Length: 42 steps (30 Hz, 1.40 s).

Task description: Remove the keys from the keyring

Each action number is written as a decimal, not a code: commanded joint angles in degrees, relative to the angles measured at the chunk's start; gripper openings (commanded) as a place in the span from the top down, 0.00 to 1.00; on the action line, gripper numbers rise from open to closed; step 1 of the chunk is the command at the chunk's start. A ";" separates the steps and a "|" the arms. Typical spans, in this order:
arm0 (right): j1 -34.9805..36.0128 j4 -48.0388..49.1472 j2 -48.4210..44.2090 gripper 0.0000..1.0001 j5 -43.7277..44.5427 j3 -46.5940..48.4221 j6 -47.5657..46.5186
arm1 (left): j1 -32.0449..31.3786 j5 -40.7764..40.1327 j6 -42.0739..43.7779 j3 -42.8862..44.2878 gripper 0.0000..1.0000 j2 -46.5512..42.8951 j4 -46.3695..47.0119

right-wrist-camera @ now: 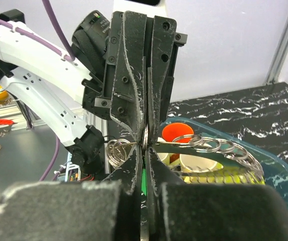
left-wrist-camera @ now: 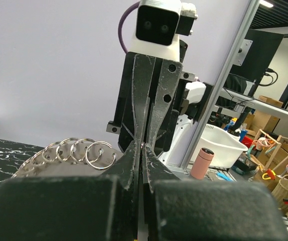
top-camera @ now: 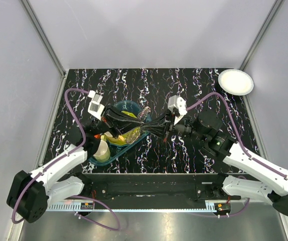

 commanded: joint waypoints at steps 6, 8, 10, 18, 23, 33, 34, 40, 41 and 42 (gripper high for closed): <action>0.10 0.32 -1.16 1.00 -3.97 1.54 -4.65 | -0.40 1.16 2.25 0.19 1.00 -3.83 10.92; 0.10 -7.76 -0.64 1.00 -2.05 4.79 -6.75 | -0.40 2.83 4.97 0.88 0.92 -4.18 6.27; 0.10 -16.78 -0.55 1.00 -0.90 7.94 -8.88 | -0.22 4.58 7.52 1.94 0.74 -5.75 1.69; 0.01 -44.24 0.77 1.00 3.95 18.50 -9.94 | -0.05 1.69 36.34 11.51 0.47 -14.99 -48.66; 0.01 -56.38 2.87 1.00 0.52 26.14 -10.11 | -0.14 4.06 43.66 19.51 0.46 -12.81 -65.54; 0.01 -72.21 11.14 1.00 -3.00 39.34 -11.43 | -4.09 9.08 41.64 23.92 0.50 -6.30 -71.37; -0.17 -73.17 12.10 1.00 -3.70 40.13 -11.60 | -4.61 8.73 40.85 24.00 0.51 -6.03 -71.37; 0.01 -74.85 16.14 1.00 -5.02 42.77 -11.87 | -7.08 9.43 38.92 24.36 0.55 -3.13 -71.37; 0.01 -74.94 16.50 1.00 -5.02 42.86 -12.04 | -7.51 9.51 38.74 24.44 0.56 -2.95 -71.37; 0.01 -74.94 16.85 1.00 -5.11 43.21 -12.13 | -7.78 9.69 38.56 24.44 0.57 -2.69 -71.37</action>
